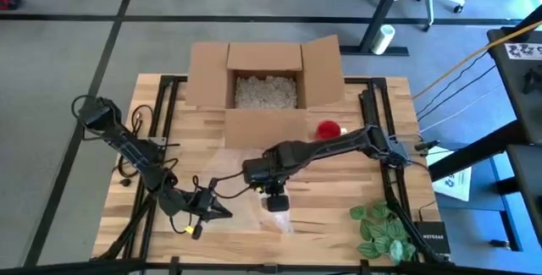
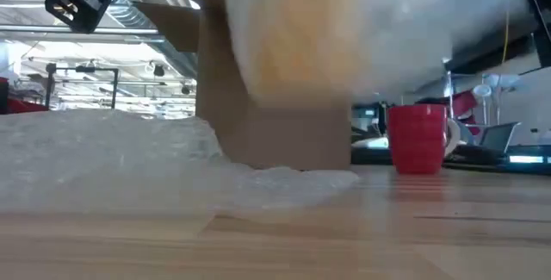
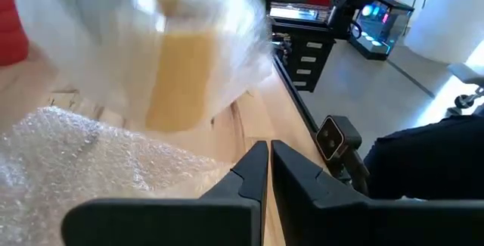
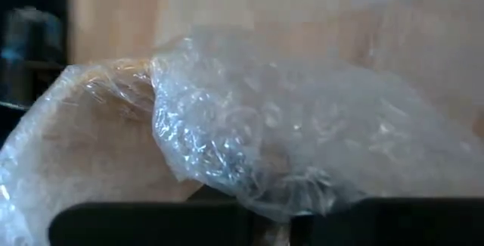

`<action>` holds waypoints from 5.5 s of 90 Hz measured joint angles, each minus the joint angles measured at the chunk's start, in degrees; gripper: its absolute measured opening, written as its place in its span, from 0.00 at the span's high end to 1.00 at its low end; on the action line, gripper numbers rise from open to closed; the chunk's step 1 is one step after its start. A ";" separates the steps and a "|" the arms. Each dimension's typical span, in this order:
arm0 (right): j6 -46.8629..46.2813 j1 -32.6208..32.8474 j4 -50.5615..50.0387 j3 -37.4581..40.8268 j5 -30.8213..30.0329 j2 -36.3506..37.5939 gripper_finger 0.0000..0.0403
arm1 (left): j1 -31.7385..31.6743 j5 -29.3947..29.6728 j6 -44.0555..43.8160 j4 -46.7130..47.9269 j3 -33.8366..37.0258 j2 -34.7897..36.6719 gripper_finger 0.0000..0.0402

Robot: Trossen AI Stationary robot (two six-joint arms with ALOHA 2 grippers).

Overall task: Wrap mug
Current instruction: Put the wrapped yellow mug into the box, then wrap the red mug using the bubble wrap

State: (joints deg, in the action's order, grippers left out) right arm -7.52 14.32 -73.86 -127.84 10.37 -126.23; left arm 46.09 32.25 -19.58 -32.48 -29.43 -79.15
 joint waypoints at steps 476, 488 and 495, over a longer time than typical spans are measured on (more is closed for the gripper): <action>-61.58 24.30 35.07 88.96 -19.20 67.32 1.00 | -9.55 -16.88 0.48 10.01 0.02 0.85 1.00; -61.37 24.30 34.70 97.00 -22.20 77.25 1.00 | -12.05 -15.66 -0.60 15.83 0.02 3.92 1.00; -59.39 23.95 34.02 100.40 -23.50 84.15 1.00 | -14.82 -15.50 -0.64 19.72 0.02 6.65 1.00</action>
State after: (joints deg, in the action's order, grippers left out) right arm -66.92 38.26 -39.85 -27.44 -13.13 -42.08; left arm 31.26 16.75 -20.22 -12.76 -29.41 -72.50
